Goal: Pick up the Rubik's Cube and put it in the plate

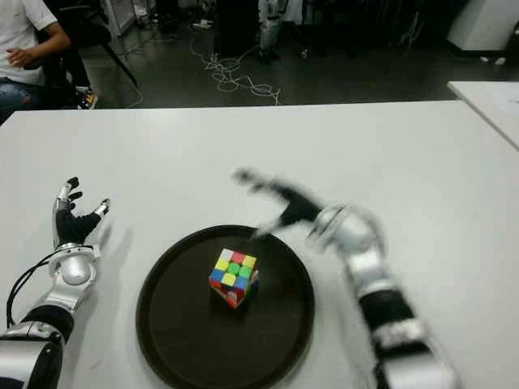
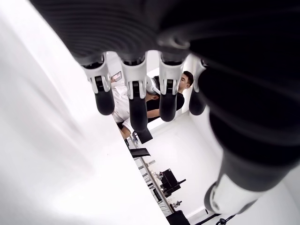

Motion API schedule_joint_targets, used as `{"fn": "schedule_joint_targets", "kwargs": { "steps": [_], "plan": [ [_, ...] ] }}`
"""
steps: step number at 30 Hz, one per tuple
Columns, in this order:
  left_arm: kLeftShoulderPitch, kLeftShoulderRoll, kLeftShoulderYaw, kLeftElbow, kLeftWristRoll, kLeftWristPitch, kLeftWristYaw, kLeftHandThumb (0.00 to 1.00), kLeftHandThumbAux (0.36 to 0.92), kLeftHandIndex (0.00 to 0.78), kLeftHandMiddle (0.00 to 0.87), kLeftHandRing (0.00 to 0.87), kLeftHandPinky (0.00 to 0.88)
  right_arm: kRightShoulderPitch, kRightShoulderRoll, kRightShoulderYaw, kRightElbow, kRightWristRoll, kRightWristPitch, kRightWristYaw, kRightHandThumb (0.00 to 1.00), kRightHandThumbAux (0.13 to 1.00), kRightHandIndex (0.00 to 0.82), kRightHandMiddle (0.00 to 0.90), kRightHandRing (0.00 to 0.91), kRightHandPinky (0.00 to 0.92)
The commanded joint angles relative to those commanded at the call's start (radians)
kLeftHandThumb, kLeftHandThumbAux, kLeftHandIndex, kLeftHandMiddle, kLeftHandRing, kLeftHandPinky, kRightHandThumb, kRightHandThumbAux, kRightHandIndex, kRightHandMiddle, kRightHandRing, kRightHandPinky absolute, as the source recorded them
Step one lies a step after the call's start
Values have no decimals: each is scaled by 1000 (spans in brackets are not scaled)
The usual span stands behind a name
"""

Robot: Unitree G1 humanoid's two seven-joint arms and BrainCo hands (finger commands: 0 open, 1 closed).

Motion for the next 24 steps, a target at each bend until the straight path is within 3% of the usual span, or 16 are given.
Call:
{"fn": "schedule_joint_targets", "kwargs": {
  "steps": [7,10,14,19,24],
  "plan": [
    [-3,1,-4,1,5,6,4,0,762,144,142,126,71,-34,0,-58,103,-31,-35,-143,0,915,59,65,38,43],
    [-3,0,0,1,-2,5,-3,0,765,143,140,130,91,-92,8,-102,285,-25,-111,-223,0,924,57,63,33,36],
    [-3,2,-1,2,0,10,-4,0,759,140,137,133,102,-121,13,-182,458,-6,-184,-396,0,931,53,64,29,44],
    [-5,3,-1,6,1,11,1,0,763,146,146,141,113,-156,35,-219,549,-13,-210,-554,17,910,46,62,37,55],
    [-5,5,-1,8,3,13,4,0,759,144,148,142,111,-159,40,-230,592,-33,-247,-648,23,888,45,64,41,46]
  ]
}}
